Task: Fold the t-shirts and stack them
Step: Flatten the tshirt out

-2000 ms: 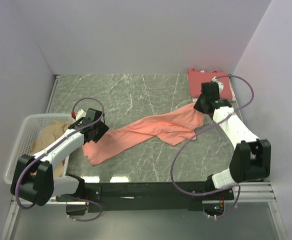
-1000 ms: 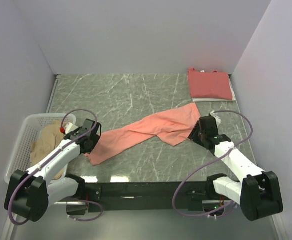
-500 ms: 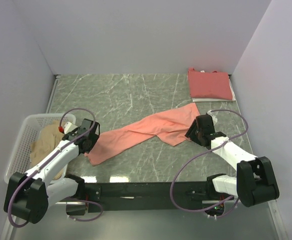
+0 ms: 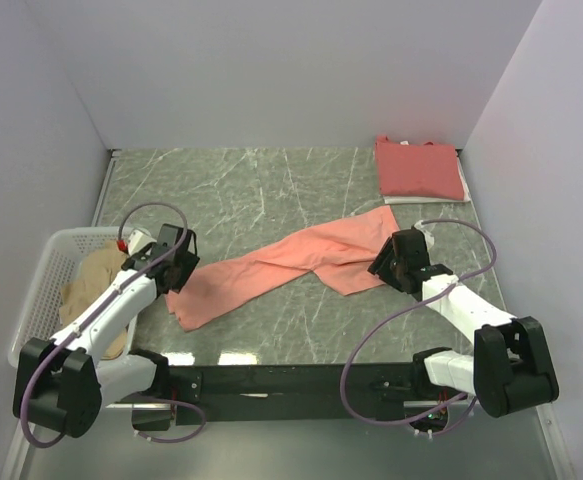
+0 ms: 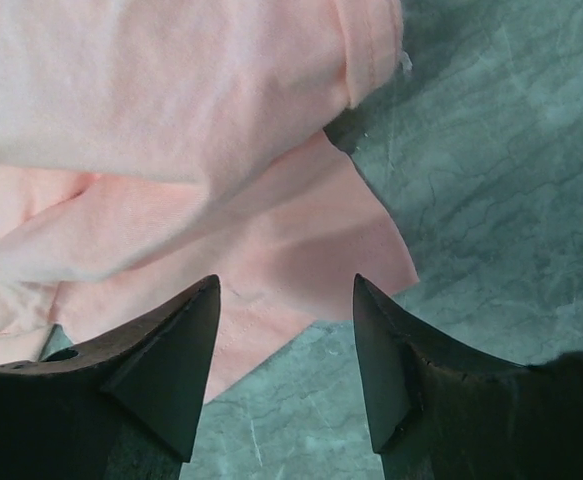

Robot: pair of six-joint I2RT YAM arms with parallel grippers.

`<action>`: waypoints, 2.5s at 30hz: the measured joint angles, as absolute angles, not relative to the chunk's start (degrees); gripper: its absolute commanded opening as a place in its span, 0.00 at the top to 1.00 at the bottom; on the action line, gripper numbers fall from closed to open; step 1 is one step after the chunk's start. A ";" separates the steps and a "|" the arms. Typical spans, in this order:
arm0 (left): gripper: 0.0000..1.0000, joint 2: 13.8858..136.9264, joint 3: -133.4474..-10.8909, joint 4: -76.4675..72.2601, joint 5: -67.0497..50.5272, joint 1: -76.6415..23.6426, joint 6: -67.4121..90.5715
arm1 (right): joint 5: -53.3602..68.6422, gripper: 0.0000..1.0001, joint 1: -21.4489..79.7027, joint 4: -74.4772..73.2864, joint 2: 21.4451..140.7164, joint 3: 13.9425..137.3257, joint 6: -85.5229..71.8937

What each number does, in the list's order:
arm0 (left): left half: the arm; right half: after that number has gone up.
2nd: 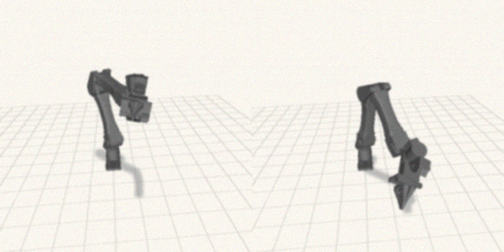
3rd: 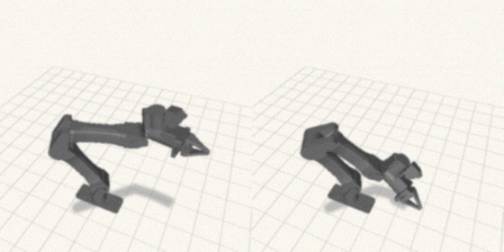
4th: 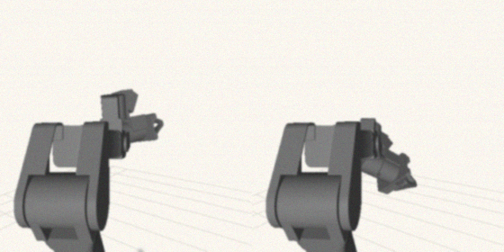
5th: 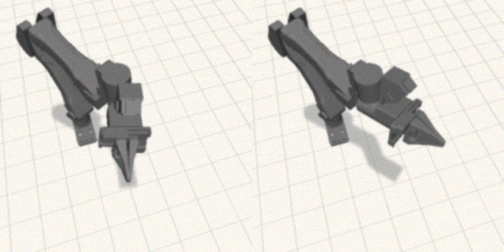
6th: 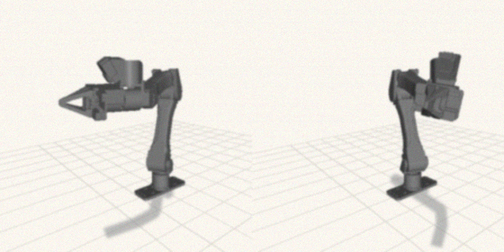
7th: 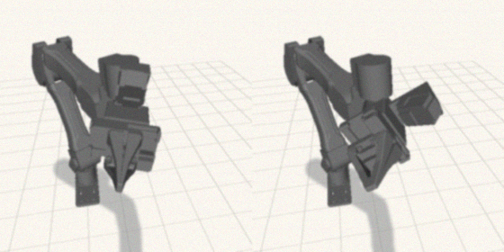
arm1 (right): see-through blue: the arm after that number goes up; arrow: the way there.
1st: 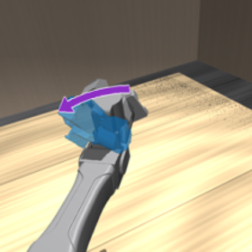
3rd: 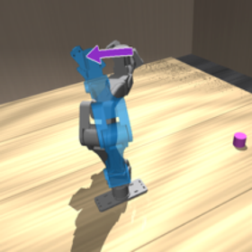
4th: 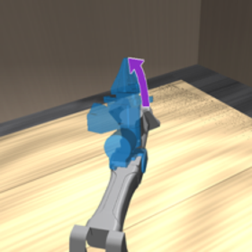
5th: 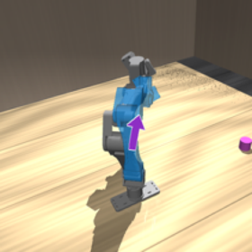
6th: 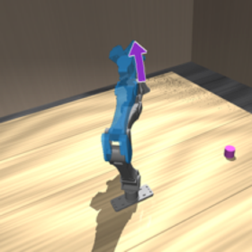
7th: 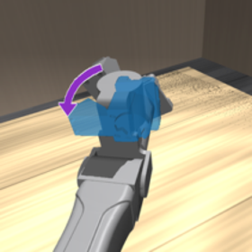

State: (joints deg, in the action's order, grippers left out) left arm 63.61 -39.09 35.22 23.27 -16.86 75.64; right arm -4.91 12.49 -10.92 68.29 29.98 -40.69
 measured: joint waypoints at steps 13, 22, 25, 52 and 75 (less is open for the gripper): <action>0.45 68.79 -44.73 33.47 21.65 -13.63 74.15 | -6.76 0.37 12.49 -18.85 69.17 30.04 -42.87; 0.45 70.35 -44.75 32.77 20.36 -11.77 73.14 | -6.59 0.98 12.49 -17.19 76.58 34.35 -44.42; 0.44 70.78 -44.75 32.14 20.27 -11.16 72.75 | -6.55 1.00 12.49 -17.63 77.62 36.07 -44.66; 0.46 60.73 -34.61 32.97 12.05 -12.80 72.29 | -7.79 1.00 0.71 -31.22 62.78 47.70 -36.10; 0.54 67.35 -36.40 38.00 17.47 -18.83 76.88 | -4.34 1.00 0.69 -27.90 62.11 44.34 -35.90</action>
State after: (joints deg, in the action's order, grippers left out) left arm 67.35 -36.40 38.00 17.47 -18.83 76.88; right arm -4.34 0.69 -27.90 62.11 44.34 -35.90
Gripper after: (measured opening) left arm 0.457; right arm 0.009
